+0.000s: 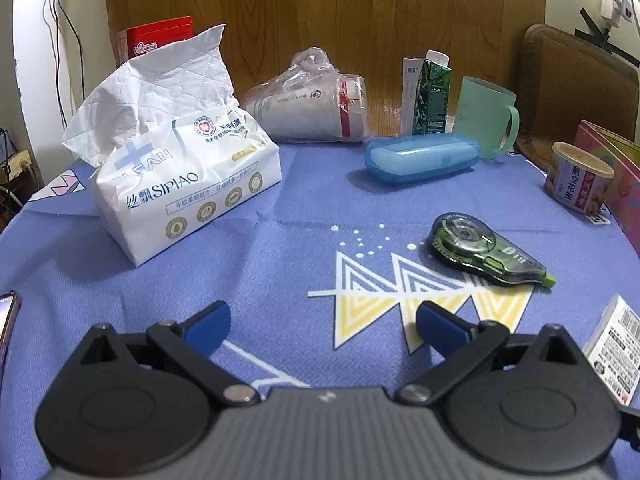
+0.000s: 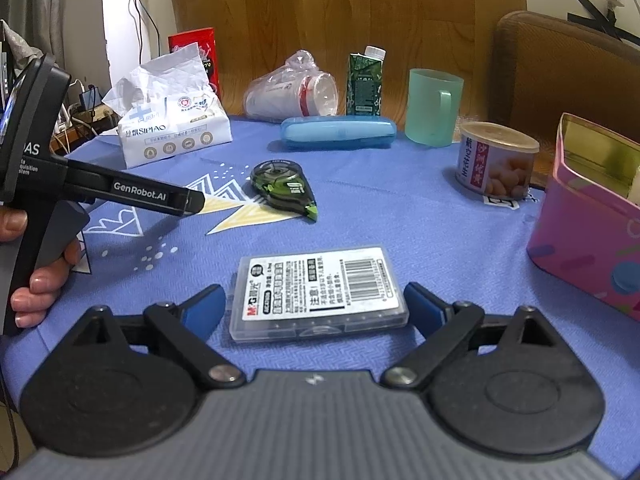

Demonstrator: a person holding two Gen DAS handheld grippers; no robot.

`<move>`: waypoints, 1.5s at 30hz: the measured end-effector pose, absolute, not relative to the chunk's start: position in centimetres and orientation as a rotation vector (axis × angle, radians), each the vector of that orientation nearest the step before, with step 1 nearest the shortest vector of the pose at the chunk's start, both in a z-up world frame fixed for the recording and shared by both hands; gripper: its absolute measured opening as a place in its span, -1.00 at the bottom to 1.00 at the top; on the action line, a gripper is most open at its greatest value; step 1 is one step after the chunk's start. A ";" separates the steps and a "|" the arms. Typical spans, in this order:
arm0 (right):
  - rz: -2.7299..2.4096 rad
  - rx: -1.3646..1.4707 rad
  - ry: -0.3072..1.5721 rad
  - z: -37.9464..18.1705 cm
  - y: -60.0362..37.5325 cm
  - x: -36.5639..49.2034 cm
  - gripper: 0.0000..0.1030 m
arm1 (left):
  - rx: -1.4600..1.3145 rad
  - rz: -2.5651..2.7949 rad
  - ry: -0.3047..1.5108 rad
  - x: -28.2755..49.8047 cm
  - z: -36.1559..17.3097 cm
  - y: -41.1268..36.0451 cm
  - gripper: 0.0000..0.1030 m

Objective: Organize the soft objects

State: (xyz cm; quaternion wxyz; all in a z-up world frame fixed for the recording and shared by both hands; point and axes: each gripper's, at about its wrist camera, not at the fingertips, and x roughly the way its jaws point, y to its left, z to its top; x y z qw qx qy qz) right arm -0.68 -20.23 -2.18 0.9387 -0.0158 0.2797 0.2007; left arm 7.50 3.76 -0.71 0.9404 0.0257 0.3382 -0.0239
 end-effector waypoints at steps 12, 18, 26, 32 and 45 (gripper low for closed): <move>0.432 -0.047 0.559 -2.1 -20.2 -2.6 0.78 | 0.053 -0.048 0.691 7.5 -0.7 3.7 0.99; 0.471 -0.057 0.560 -2.2 -20.4 -4.4 0.79 | 0.049 -0.048 0.692 7.5 -0.8 3.7 0.99; 0.457 -0.091 0.557 -2.6 -20.2 -4.7 0.79 | 0.011 -0.116 0.704 5.6 -0.4 4.2 0.97; 0.449 -0.096 0.532 -2.6 -20.3 -4.9 0.78 | -0.144 -0.337 0.762 2.3 1.1 4.4 0.69; 0.460 0.098 0.504 -2.3 -23.0 -5.2 0.78 | -0.173 -0.676 0.932 2.5 1.8 -4.2 -0.06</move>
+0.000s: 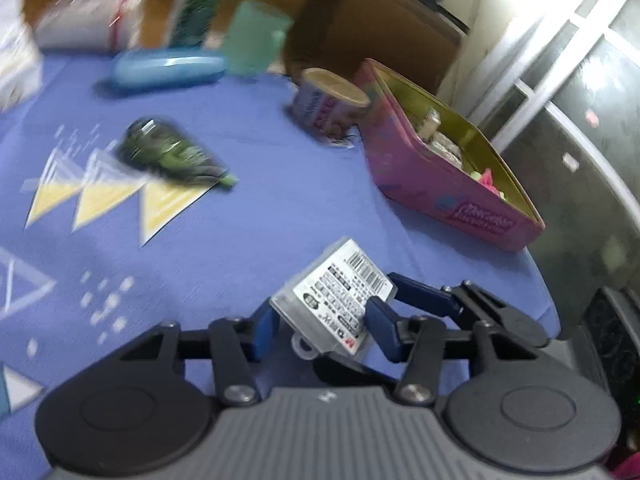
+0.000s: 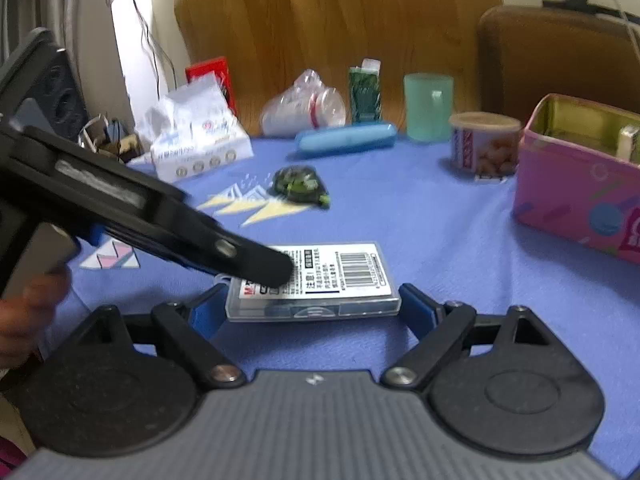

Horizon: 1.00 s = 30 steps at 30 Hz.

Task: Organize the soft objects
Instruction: 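Grasp the white card box with the left tool, then drop the white card box into the pink tin with the left tool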

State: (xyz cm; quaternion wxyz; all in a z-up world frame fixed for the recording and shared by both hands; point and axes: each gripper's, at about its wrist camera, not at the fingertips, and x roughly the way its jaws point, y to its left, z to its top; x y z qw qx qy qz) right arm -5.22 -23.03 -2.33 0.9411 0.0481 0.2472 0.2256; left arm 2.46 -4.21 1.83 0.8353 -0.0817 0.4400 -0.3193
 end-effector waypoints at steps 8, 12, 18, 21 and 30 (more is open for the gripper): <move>0.253 0.069 0.272 0.7 -27.8 -5.5 0.78 | -0.019 -0.794 0.765 4.8 7.1 -14.0 -0.08; 0.106 0.077 0.241 1.5 -31.6 -3.2 0.78 | 0.023 -0.819 0.732 7.2 7.4 -20.2 -0.08; -0.175 0.069 0.254 0.5 -37.1 0.4 0.84 | 0.087 -0.796 0.692 8.7 7.1 -25.3 0.16; -0.237 0.104 0.259 -0.1 -38.8 0.3 0.85 | 0.120 -0.769 0.663 8.2 6.7 -25.3 0.20; -0.225 0.154 0.196 0.1 -37.6 -3.2 0.85 | 0.181 -0.652 0.606 6.4 6.7 -23.3 0.33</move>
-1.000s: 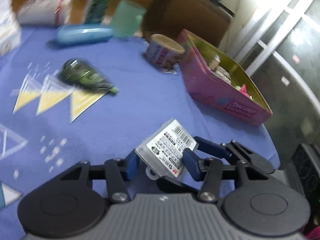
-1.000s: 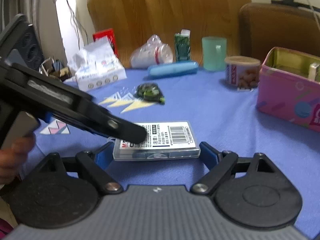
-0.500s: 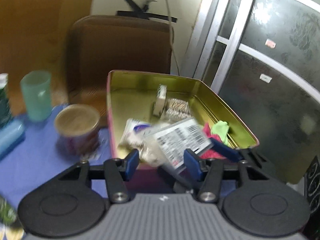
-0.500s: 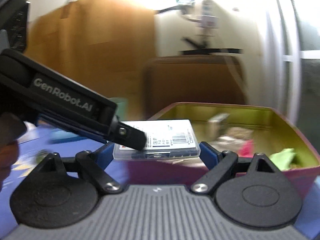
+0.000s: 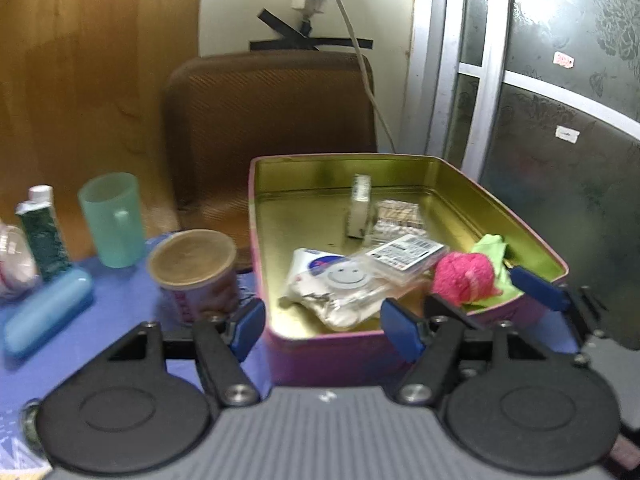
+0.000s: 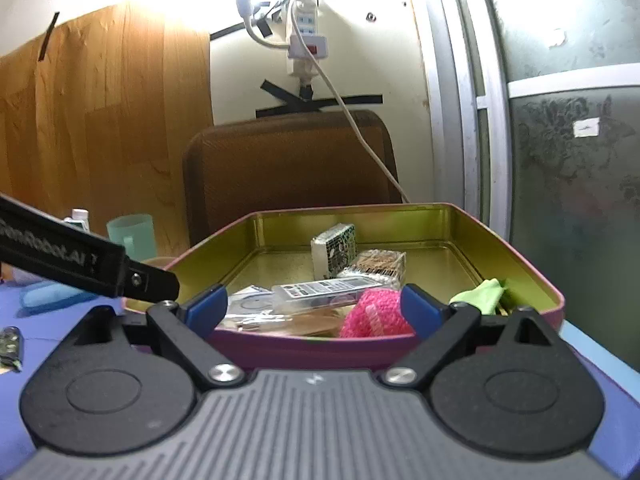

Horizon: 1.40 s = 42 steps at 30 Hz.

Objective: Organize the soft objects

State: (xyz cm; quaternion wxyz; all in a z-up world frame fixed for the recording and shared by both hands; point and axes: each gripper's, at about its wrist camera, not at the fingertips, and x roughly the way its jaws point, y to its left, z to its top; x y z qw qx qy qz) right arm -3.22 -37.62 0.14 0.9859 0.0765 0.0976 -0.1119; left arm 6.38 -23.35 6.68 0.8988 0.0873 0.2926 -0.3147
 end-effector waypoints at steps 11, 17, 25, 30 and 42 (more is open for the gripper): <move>-0.184 0.172 0.213 0.4 -34.8 -6.1 0.84 | 0.202 -0.518 0.577 3.2 6.1 -17.5 0.46; -0.151 0.278 0.279 -0.1 -34.1 -6.0 0.72 | 0.217 -0.448 0.597 2.6 4.3 -14.4 0.46; -0.118 0.338 0.316 0.0 -32.6 -5.8 0.69 | 0.221 -0.411 0.613 2.1 2.7 -11.9 0.47; -0.096 0.323 0.337 0.1 -31.5 -5.5 0.70 | 0.214 -0.392 0.633 2.4 1.8 -10.8 0.51; -0.034 0.278 0.382 0.3 -28.7 -3.9 0.69 | 0.189 -0.303 0.642 3.6 0.5 -6.4 0.52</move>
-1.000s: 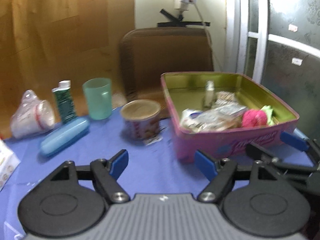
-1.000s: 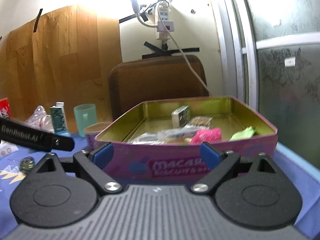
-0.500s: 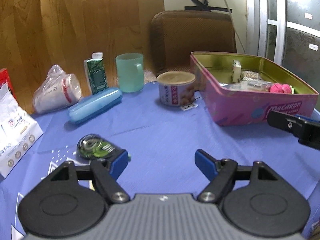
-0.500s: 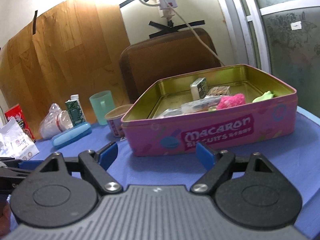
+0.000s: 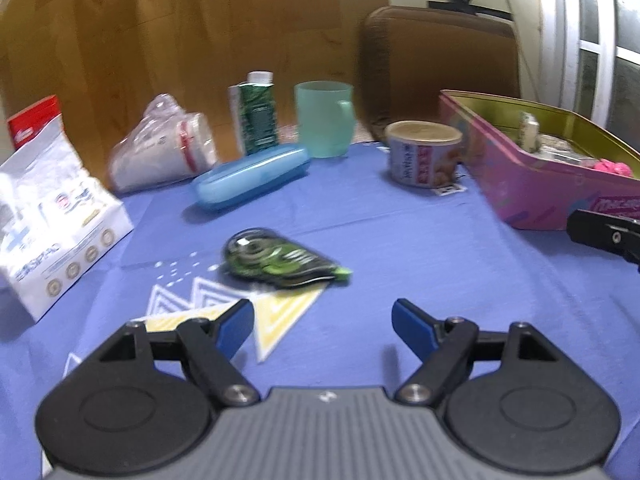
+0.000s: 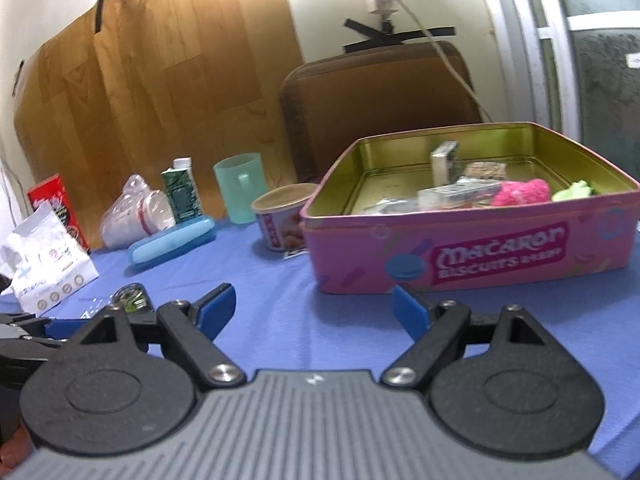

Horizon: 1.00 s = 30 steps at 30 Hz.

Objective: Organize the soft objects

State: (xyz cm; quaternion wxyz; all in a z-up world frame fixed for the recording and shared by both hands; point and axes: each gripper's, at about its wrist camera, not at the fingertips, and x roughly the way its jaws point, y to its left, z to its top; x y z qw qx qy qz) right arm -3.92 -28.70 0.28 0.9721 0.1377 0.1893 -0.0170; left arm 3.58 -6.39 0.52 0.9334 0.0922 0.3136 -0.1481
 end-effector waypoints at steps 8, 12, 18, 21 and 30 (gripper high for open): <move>0.104 0.220 0.420 1.5 -24.9 -0.8 0.69 | 0.182 -0.132 0.589 5.6 -0.2 0.6 0.66; 0.212 0.202 0.458 2.5 -21.9 2.2 0.70 | 0.184 0.035 0.531 6.5 -0.6 4.4 0.73; 0.223 0.284 0.552 2.8 -16.1 11.4 0.79 | -0.053 0.044 0.495 6.3 0.0 8.3 0.73; 0.163 0.353 0.643 2.4 -13.9 16.7 0.82 | -0.066 0.036 0.469 5.9 0.1 8.4 0.73; -0.096 0.501 0.825 0.2 -11.5 25.4 0.88 | -0.118 0.002 0.427 5.3 0.2 9.2 0.75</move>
